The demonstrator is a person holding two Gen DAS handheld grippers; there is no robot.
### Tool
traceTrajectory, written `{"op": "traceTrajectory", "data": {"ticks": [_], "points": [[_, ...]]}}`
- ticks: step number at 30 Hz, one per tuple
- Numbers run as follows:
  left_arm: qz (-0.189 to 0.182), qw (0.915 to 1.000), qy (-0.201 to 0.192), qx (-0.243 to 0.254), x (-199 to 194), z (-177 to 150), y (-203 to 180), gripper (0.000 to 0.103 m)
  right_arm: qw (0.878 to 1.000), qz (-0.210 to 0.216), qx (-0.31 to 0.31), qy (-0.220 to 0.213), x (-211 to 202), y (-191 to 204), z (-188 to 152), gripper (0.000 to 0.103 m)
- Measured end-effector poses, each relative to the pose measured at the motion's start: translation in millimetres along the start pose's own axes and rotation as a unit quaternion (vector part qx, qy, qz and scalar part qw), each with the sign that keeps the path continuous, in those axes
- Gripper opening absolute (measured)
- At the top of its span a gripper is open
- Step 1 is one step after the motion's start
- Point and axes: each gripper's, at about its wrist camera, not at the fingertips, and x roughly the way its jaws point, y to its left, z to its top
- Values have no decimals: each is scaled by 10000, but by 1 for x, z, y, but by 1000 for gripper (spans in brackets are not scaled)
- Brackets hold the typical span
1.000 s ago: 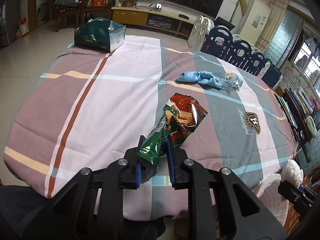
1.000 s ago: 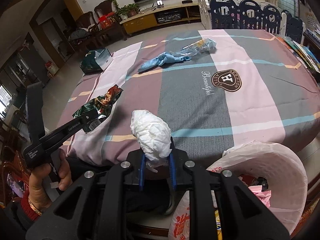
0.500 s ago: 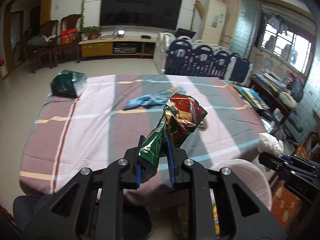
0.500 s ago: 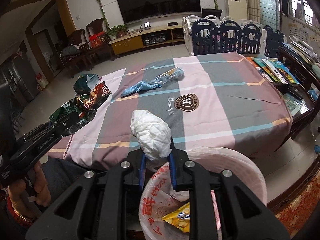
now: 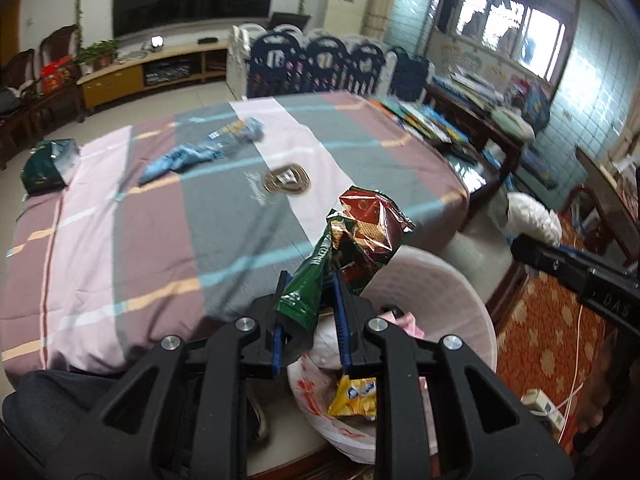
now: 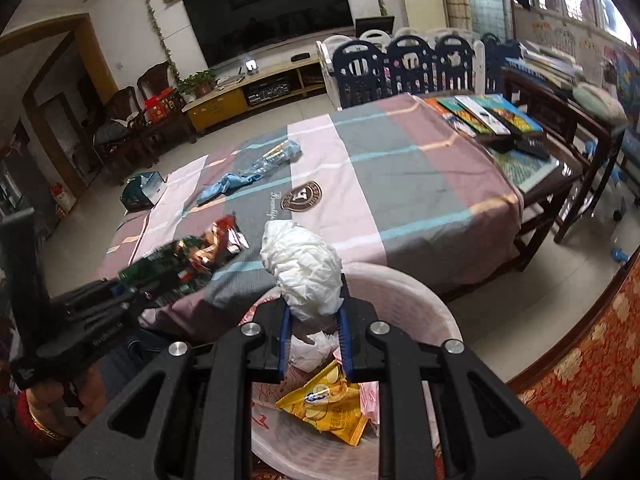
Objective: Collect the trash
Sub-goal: 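Carry the wrapper and tissue over the wastebasket and open both tools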
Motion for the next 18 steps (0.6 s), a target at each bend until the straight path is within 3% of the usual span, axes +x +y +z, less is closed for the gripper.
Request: {"op": "traceTrajectory", "data": {"ticks": [4,6,7,8,9,13,18], "points": [[-308,9980,413,372,22,-12,-21,26,9998,20,193,87,2,-14,-7,22],[-372,9968,485,513,26,-16,-28,56,9995,70,229,210,5,-16,-11,37],[-275,9971,428,560,25,-18,-29,77,9993,3,292,223,6,-18,-13,56],[-178,9976,340,583,23,-18,-29,79,9991,-53,374,166,6,-20,-14,73],[-157,9978,315,561,22,-17,-28,79,9989,-59,456,98,5,-23,-16,78],[21,9995,288,108,23,-13,-7,80,9957,118,910,153,9,-35,-14,78],[998,9933,-109,-578,9,0,47,80,9950,42,982,198,20,-30,-8,78]]}}
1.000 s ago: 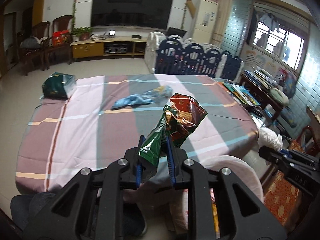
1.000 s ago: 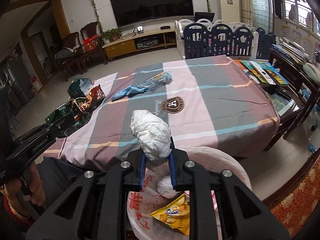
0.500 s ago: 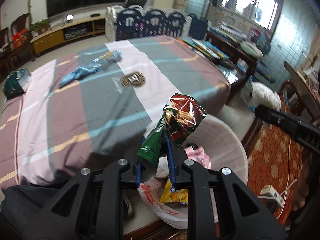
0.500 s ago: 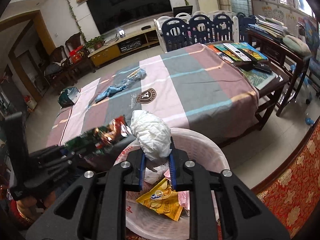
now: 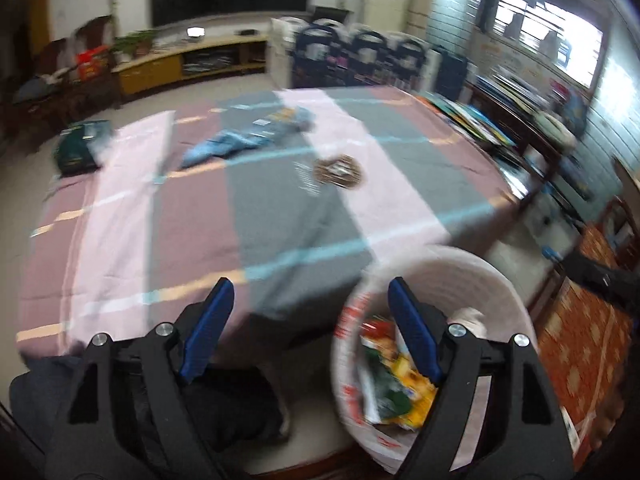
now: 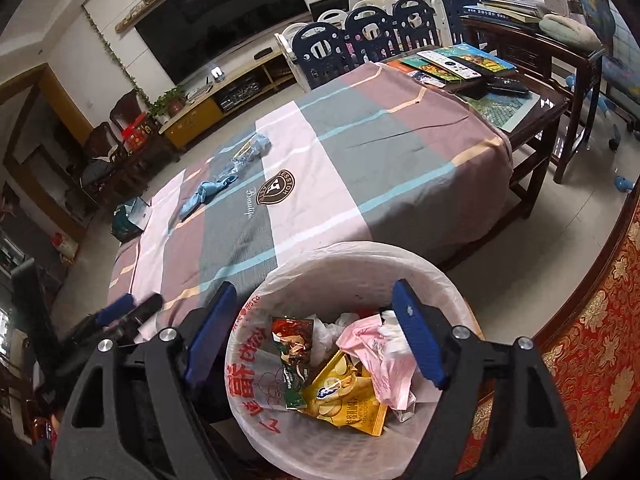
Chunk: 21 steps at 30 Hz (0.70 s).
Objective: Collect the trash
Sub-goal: 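Carry the wrapper and tissue over the wastebasket and open both tools, then move both tools back to the table and grasp the clear plastic packaging with the right tool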
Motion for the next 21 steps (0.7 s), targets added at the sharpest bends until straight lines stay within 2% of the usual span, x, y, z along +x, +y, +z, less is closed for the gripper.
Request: {"op": "traceTrajectory", "data": {"ticks": [4,10,14,18,21], "points": [[461,9962,-172,-716,2,12,51,80,9996,126,-261,21,20,28,11,78],[722,9874,-70,-1407,24,17,113,79,9957,344,-853,118,94,93,48,78],[1000,9815,-58,-1630,41,14,146,79,9925,685,-987,241,154,136,79,78],[1191,9774,-156,-1738,51,5,168,79,9930,491,-1033,289,219,170,120,78],[965,9778,-189,-1851,52,3,174,79,9965,424,-586,415,271,179,154,78]]}}
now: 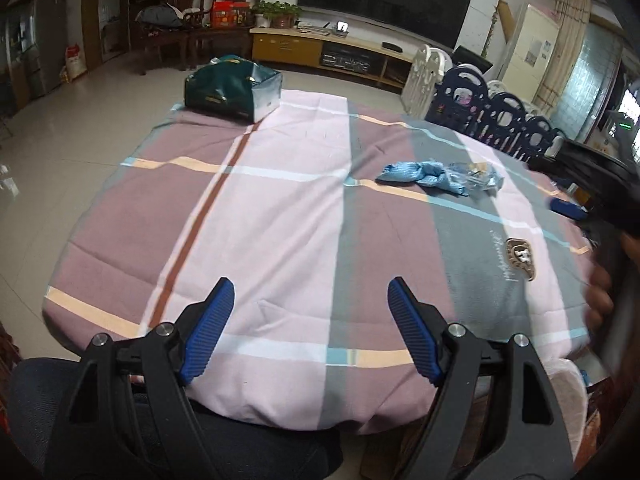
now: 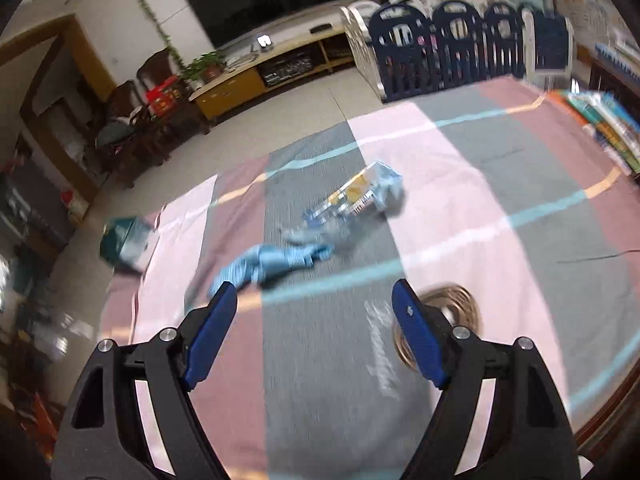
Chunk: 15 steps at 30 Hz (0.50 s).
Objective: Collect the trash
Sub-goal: 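Move both tools back to the table and grasp the clear plastic packaging with the right tool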
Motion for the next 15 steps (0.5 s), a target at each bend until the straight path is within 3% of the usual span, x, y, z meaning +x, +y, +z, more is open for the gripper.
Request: {"op": "traceTrajectory", "data": {"ticks": [3,7,8,11,15], "points": [[-139,9998,-128,85,-3,-3,-2,80,9978,-121,600,260,56,-3,28,78],[-181,9997,-132,140,-1,-4,-3,81,9935,-616,832,480,112,-4,44,76],[-196,9997,-94,104,1,-3,-1,81,9921,-698,890,543,122,-4,47,69],[-206,9997,8,-127,6,-1,7,81,9889,-876,874,824,145,-3,47,35],[-215,9989,62,-413,8,0,17,81,9931,-650,353,907,145,14,37,23]]}}
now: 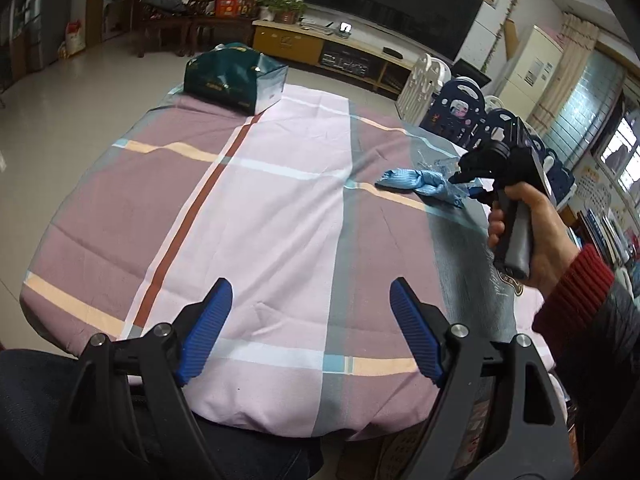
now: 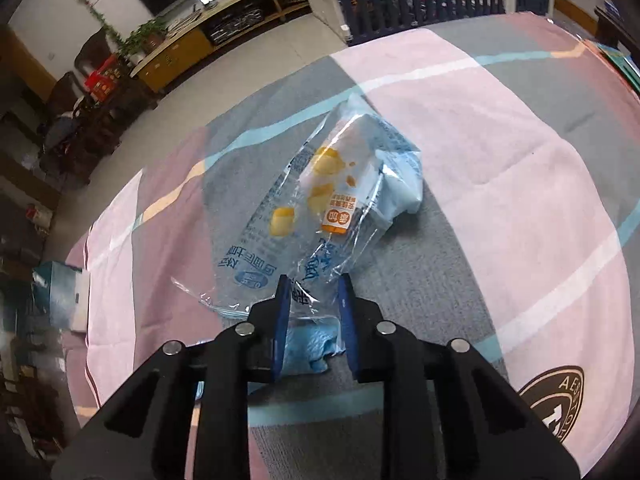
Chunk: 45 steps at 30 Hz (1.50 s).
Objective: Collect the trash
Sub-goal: 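Move both tools back to the table and grasp the clear plastic packaging with the right tool, then grasp the blue cloth with the left tool while the right tool holds the clear packaging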
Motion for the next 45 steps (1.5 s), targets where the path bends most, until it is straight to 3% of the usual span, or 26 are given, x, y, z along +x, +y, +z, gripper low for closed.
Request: {"op": "traceTrajectory", "data": {"ticks": [7,14,18,23,25,27,28,29,30,31,34,36,39,44,45], "points": [[85,9996,-75,-267,-2,2,10,81,9941,671,-667,529,-31,14,-65,21],[203,9971,-221,-695,-8,3,25,81,9651,1668,-1522,1325,-86,35,-151,20],[228,9952,-143,-943,-6,3,34,81,9669,1437,-1886,942,-124,25,-169,20],[204,9954,71,-930,3,1,32,81,9770,602,-2015,344,-152,-7,-172,20],[223,9958,89,-878,3,0,30,82,9790,211,-2003,321,-141,-22,-165,20],[257,9963,89,-813,3,0,28,82,9785,121,-1981,564,-128,-30,-167,23],[289,9966,79,-770,3,0,26,82,9782,33,-1974,643,-122,-32,-168,25],[310,9967,71,-750,3,0,26,82,9783,-163,-1986,569,-122,-33,-169,35],[317,9967,71,-748,3,0,26,82,9783,-312,-2000,445,-123,-32,-168,51],[316,9965,78,-769,3,0,27,83,9789,-447,-1984,193,-130,-31,-167,59],[319,9958,95,-850,3,-1,29,83,9804,-168,-1930,-360,-149,-22,-161,63],[374,9952,64,-897,2,0,31,83,9758,96,-2156,-365,-148,0,-159,63],[474,9933,6,-1053,1,0,37,84,9619,482,-2685,-169,-125,41,-156,63],[499,9861,-58,-1585,-2,-1,56,86,9481,675,-3076,447,-73,80,-148,62],[490,9847,-49,-1673,-2,-1,60,86,9485,783,-3017,561,-68,82,-148,54]]}}
